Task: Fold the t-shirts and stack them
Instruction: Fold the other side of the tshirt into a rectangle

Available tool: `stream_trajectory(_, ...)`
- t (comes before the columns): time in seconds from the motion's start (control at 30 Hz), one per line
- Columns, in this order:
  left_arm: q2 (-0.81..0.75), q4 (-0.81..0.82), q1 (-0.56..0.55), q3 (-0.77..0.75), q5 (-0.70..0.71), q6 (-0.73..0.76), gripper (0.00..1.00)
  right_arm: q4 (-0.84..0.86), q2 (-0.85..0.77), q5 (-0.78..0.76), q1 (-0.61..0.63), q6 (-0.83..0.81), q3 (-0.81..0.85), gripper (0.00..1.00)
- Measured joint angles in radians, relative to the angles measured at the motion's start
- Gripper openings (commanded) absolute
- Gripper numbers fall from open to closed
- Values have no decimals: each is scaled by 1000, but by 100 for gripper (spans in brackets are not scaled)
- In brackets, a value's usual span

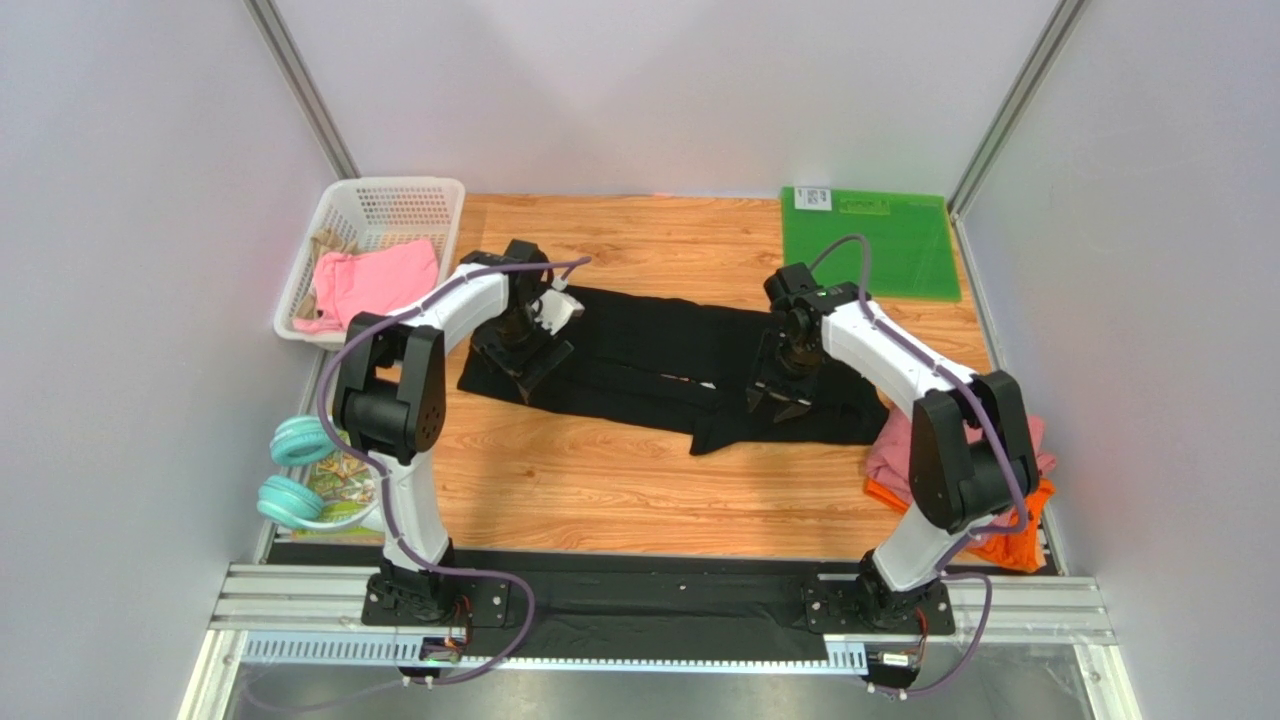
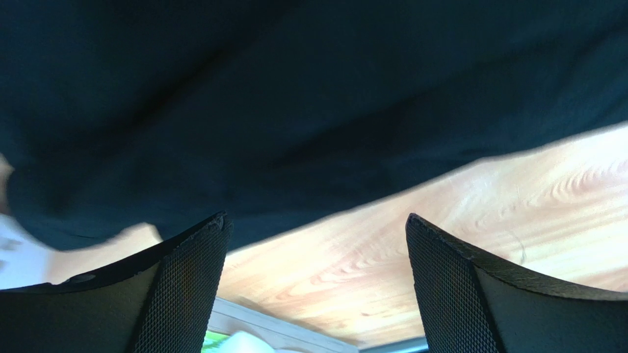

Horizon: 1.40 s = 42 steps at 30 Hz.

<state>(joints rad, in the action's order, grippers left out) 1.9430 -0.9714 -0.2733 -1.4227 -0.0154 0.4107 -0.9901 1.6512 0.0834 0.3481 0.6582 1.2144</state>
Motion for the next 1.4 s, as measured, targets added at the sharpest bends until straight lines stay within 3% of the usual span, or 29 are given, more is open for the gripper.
stream_trajectory(0.23, 60, -3, 10, -142, 6, 0, 93, 63, 111, 15, 91, 30, -6, 49)
stream_trajectory(0.53, 83, 5, 35, -142, 29, 0, 93, 95, 167, 15, 150, 56, -8, 50)
stream_trajectory(0.83, 82, 28, 41, -77, 40, 0, 92, 106, 201, 15, 166, 76, -1, 26)
stream_trajectory(0.9, 82, 34, 41, -60, 43, 0, 92, 107, 206, 16, 166, 79, 4, 29)
stream_trajectory(0.97, 82, 42, 41, -43, 43, 0, 92, 108, 208, 18, 166, 79, 4, 39)
stream_trajectory(1.07, 82, 50, 41, -32, 43, 0, 92, 104, 208, 20, 171, 80, 8, 43)
stream_trajectory(1.4, 67, 68, 41, -11, 43, 0, 92, 101, 208, 24, 240, 92, 35, 44)
